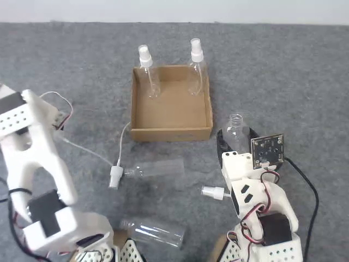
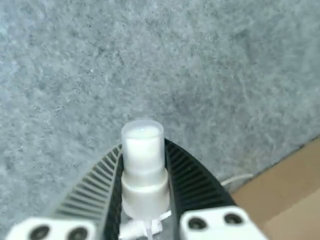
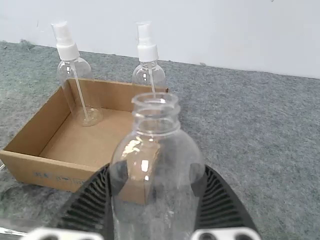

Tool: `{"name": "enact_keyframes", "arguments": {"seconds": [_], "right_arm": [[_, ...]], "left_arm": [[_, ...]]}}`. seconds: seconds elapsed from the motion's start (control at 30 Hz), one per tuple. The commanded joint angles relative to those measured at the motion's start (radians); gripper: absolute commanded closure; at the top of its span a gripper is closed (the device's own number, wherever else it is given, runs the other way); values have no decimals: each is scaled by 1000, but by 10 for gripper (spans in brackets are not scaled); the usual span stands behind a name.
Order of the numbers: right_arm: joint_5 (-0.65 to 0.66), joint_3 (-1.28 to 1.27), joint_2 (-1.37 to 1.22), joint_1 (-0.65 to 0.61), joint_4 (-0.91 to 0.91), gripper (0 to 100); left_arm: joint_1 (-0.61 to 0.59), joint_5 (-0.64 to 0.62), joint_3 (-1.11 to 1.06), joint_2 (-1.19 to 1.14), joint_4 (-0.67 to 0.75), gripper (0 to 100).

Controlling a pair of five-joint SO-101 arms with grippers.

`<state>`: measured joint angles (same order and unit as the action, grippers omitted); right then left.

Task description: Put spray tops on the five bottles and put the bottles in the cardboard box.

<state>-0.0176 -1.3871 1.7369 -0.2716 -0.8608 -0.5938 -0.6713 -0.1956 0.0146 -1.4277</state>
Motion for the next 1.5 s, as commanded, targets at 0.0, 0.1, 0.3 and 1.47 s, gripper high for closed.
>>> {"name": "enact_keyframes", "arguments": {"seconds": [0.0,0.1,0.3,1.47], "right_arm": [[-3,6,21,5,24,961],[-3,3,21,4,24,961],[-3,-3,21,-47,24,961],[91,-114,21,-173,108,961]], "left_arm": [[0,14,56,198,-44,991],[3,12,36,348,-40,991],[75,12,-82,605,23,991],[207,-167,-625,1430,519,991]]}}
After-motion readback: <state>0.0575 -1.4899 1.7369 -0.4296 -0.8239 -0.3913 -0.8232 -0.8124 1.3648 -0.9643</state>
